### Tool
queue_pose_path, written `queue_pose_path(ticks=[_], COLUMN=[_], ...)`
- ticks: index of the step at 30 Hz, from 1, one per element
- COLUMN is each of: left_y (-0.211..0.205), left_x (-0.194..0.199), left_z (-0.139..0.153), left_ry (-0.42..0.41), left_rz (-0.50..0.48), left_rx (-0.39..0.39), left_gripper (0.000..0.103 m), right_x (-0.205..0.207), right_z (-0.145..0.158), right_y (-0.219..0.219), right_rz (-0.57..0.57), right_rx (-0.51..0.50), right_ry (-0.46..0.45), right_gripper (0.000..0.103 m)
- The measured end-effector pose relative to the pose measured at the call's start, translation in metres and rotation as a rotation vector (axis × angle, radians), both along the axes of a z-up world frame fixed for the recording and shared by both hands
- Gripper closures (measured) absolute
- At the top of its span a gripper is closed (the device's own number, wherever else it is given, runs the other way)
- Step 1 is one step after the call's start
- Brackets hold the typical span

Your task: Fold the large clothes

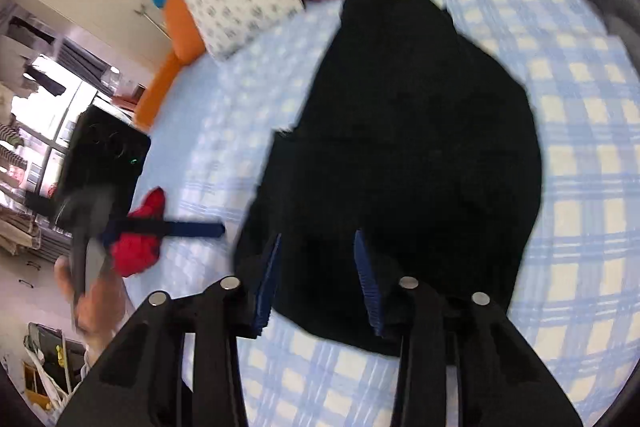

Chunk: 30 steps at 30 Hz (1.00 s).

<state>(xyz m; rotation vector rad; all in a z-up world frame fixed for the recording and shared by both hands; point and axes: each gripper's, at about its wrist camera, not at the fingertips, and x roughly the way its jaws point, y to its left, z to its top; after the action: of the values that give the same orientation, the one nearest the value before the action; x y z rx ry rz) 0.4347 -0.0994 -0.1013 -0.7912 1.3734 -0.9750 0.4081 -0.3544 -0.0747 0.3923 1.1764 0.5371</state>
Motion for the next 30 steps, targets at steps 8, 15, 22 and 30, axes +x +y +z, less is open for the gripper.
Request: queue_pose_path(ticks=[8,15,22,30], left_y=[-0.016,-0.012,0.023,0.023], left_x=[0.046,0.043,-0.002,-0.032], left_z=[-0.062,-0.045,0.027,-0.046], left_ry=[0.038,-0.004,-0.247,-0.067], left_rz=[0.122,0.070,-0.012,-0.087], left_rx=[0.051,0.086,0.273,0.352], left_gripper=[0.006,0.011,0.003,0.003], right_x=[0.046,0.040,-0.027,-0.056], right_z=[-0.050,-0.049,0.012,-0.050], right_y=[0.011,0.004,-0.070,-0.117], right_rz=[-0.096,-0.069,-0.052,-0.130], right_rx=[-0.186,-0.160,-0.071,0.140], right_ry=[-0.027,-0.044,-0.126,0.141], right_gripper=[0.085,0.072,0.031,0.031])
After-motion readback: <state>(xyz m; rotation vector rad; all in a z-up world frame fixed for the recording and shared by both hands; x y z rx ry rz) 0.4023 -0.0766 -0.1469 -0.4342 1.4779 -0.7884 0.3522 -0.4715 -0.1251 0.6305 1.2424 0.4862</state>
